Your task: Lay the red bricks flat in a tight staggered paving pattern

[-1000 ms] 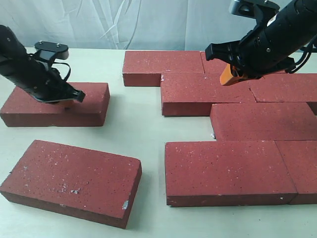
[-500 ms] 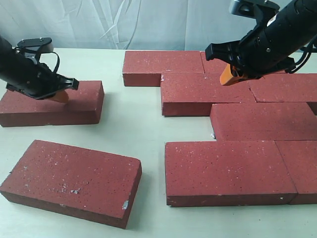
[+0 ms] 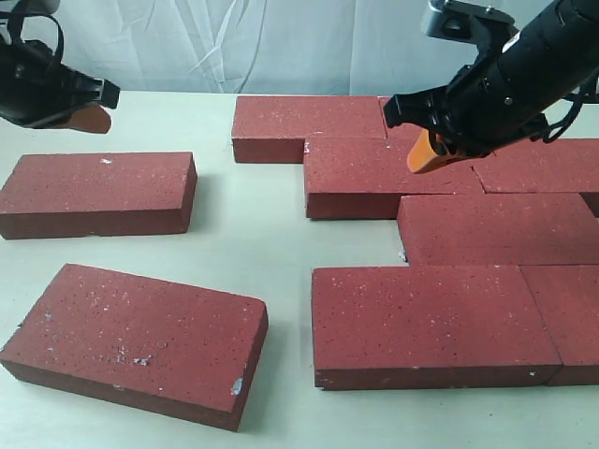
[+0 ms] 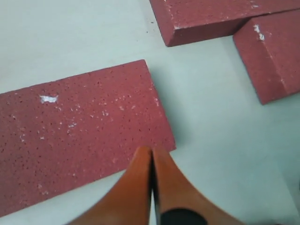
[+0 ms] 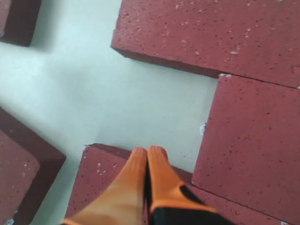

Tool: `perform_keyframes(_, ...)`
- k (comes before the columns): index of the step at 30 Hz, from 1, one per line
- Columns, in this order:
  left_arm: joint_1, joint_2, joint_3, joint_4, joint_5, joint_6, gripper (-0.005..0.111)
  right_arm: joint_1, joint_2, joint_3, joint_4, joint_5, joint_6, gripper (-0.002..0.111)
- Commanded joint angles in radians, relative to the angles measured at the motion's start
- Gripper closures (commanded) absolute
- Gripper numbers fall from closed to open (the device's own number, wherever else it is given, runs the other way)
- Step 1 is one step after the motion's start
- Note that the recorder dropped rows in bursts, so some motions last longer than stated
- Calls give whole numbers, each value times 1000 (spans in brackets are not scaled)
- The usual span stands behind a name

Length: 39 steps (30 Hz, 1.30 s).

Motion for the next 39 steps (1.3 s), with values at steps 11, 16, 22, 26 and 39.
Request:
perform_keyframes(11, 1, -13, 26, 568, 78, -498, 107, 299, 25, 5, 38, 2, -273, 109)
perform_keyframes(16, 1, -11, 51, 566, 78, -498, 107, 423, 89, 1, 59, -37, -391, 109)
perform_keyframes(22, 8, 7, 51, 594, 85, -498, 107, 549, 183, -83, 66, 26, -446, 109)
perform_keyframes(26, 49, 54, 51, 589, 145, -498, 107, 616, 227, -105, 66, 60, -446, 109)
perform_keyframes(39, 110, 115, 37, 574, 234, -471, 107, 768, 276, -105, 62, 74, -446, 109)
